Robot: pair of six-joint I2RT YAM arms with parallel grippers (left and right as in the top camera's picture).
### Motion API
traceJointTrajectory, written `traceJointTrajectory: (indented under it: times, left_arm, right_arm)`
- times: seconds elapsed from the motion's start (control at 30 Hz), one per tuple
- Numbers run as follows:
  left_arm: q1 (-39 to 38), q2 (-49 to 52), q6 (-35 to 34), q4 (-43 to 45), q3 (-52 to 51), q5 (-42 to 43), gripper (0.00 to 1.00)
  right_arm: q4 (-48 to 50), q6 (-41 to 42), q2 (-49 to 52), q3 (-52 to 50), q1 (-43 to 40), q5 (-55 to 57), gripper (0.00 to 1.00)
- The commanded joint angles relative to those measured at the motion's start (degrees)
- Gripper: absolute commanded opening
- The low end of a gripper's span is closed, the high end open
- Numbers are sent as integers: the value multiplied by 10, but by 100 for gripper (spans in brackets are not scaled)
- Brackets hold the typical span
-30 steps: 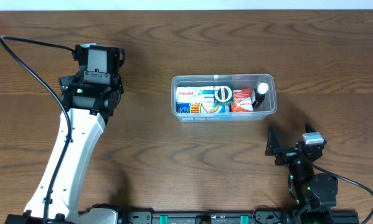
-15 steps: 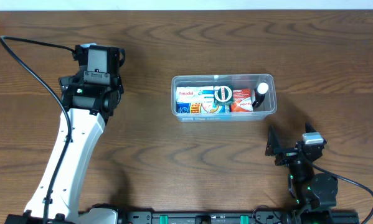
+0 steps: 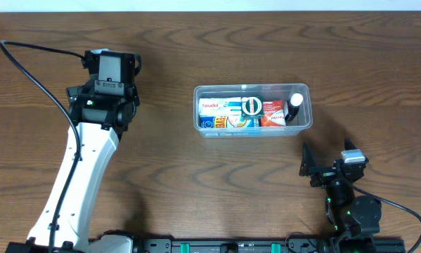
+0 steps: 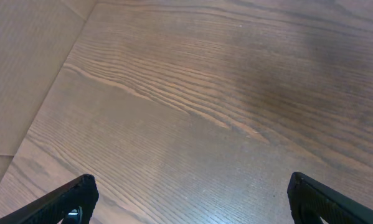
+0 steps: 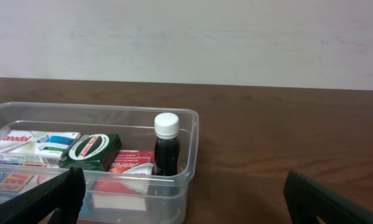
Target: Pack container
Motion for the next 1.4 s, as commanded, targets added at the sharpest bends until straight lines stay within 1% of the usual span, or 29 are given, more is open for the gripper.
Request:
traceJointTrajectory:
  times: [0.0, 0.07, 0.23, 0.33, 0.5, 0.67, 0.8, 1.03, 1.13, 1.37]
  left_arm:
    - [2, -16, -1, 0, -1, -13, 98]
    - [2, -39, -2, -2, -10, -9, 98]
    - [2, -118, -1, -11, -71, 83, 98]
    - [2, -184, -1, 15, -148, 168, 98]
    - [2, -298, -2, 82, -301, 228, 98]
    - [2, -415, -35, 196, -451, 230, 98]
    - [2, -493, -36, 303, -539, 232, 98]
    - [4, -598, -36, 433, -643, 234, 98]
    - [15, -637, -36, 453, -673, 245, 98]
    - [41, -690, -36, 446, -687, 258, 98]
  right_arm:
    - [-2, -9, -3, -1, -7, -6, 99]
    - [-2, -9, -3, -1, -7, -6, 99]
    - [-2, -9, -3, -1, -7, -6, 99]
    - [-2, -9, -3, -1, -7, -6, 99]
    - [-2, -9, -3, -1, -7, -6, 99]
    - [-2, -9, -3, -1, -7, -6, 99]
    - [-2, -9, -3, -1, -7, -6, 99]
    - [-2, -9, -3, -1, -7, -6, 99]
    - [-2, -9, -3, -1, -7, -6, 99]
    - [-2, -9, -3, -1, -7, -6, 99]
